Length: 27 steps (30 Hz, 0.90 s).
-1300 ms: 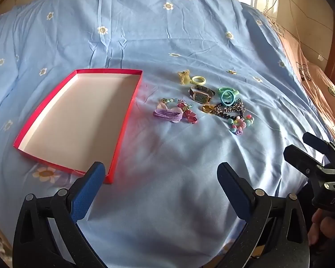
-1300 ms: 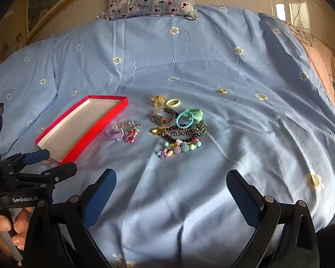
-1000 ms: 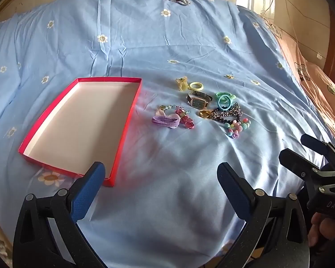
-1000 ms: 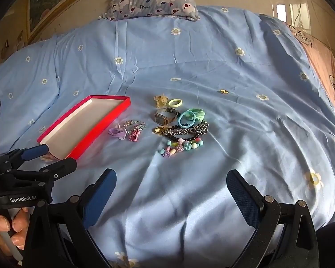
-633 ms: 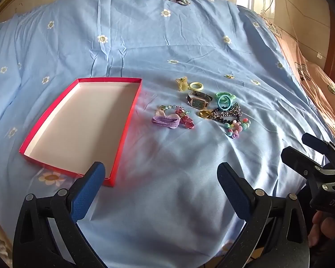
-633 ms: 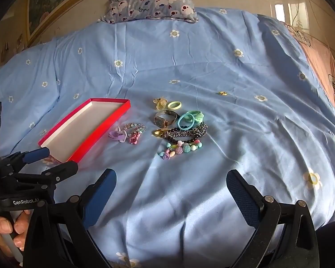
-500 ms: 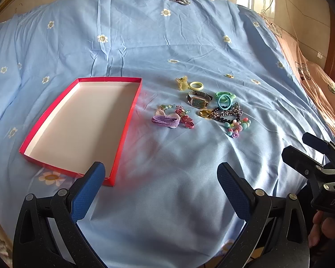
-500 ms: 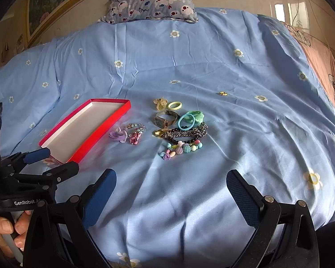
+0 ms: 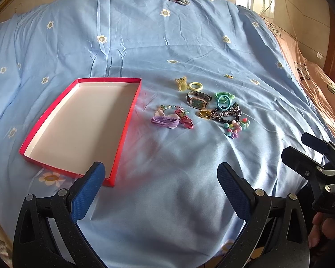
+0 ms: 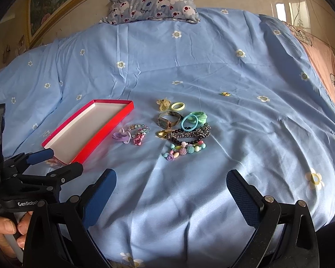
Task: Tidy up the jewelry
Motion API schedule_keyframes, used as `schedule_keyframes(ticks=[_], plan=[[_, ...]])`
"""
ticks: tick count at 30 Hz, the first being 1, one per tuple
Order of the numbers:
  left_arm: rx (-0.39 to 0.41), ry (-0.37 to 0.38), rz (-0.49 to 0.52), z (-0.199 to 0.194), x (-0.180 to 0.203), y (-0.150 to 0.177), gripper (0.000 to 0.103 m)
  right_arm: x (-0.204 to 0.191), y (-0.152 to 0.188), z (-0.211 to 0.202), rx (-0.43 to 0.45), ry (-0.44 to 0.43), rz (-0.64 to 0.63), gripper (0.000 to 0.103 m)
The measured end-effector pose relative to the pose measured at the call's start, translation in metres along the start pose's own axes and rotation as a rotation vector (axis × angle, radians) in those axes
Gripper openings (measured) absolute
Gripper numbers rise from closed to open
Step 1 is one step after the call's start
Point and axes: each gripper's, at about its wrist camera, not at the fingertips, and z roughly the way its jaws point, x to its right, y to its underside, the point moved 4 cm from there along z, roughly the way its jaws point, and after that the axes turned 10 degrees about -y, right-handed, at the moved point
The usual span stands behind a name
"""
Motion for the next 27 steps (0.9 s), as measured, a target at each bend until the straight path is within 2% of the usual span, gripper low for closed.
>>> schedule_keyframes(ticks=[27], plan=[[-0.011, 0.006, -0.001, -0.005, 0.0053, 0.0063, 0.101, -0.0016, 0.0002, 0.001, -0.005, -0.011, 0.002, 0.1]])
